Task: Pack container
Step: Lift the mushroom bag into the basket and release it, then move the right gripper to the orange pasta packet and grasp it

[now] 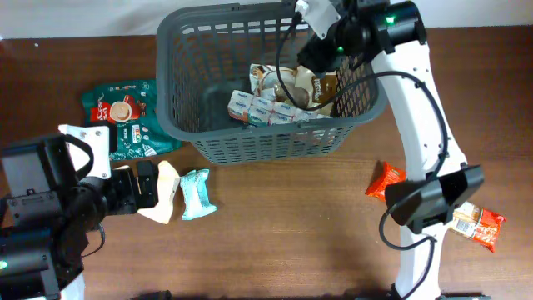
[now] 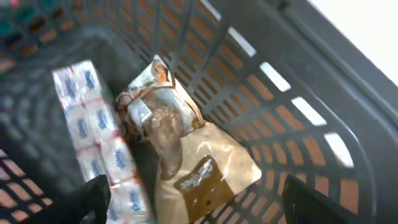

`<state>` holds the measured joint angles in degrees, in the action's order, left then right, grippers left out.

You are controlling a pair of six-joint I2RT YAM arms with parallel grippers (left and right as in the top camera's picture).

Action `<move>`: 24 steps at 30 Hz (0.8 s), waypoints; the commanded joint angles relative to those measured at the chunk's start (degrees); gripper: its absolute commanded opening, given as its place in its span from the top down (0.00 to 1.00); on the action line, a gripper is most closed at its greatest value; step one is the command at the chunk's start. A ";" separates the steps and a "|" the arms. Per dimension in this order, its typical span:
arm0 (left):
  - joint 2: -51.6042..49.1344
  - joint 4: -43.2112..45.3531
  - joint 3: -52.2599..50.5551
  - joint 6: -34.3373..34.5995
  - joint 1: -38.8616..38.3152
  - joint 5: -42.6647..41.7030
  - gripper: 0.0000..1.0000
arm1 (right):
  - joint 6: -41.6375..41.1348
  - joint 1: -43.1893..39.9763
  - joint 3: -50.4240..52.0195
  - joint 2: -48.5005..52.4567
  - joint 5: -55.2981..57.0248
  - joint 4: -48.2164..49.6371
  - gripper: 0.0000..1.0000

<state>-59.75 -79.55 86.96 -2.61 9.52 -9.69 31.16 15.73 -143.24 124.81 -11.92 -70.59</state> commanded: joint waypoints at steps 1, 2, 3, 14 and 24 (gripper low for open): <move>0.07 0.15 0.09 -0.92 0.39 -0.83 0.01 | -10.12 -1.07 -2.97 -9.46 2.84 -1.57 0.14; 0.07 0.15 0.09 -0.92 0.39 -0.83 0.01 | -11.54 -1.86 -2.97 -11.26 4.28 -2.73 0.14; 0.07 0.15 0.09 -0.92 0.39 -0.83 0.01 | -13.16 -2.89 -2.97 -12.85 5.79 -3.93 0.12; 0.07 0.15 0.09 -0.92 0.39 -0.83 0.01 | -31.67 -27.43 -2.97 -20.72 9.18 -21.31 0.05; 0.07 0.15 0.09 -0.92 0.39 -0.83 0.01 | -49.05 -41.42 0.79 -20.85 10.14 -26.71 0.01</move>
<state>-59.75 -79.53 86.96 -2.61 9.52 -9.69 -10.61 -23.70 -145.03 103.88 -2.74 -96.97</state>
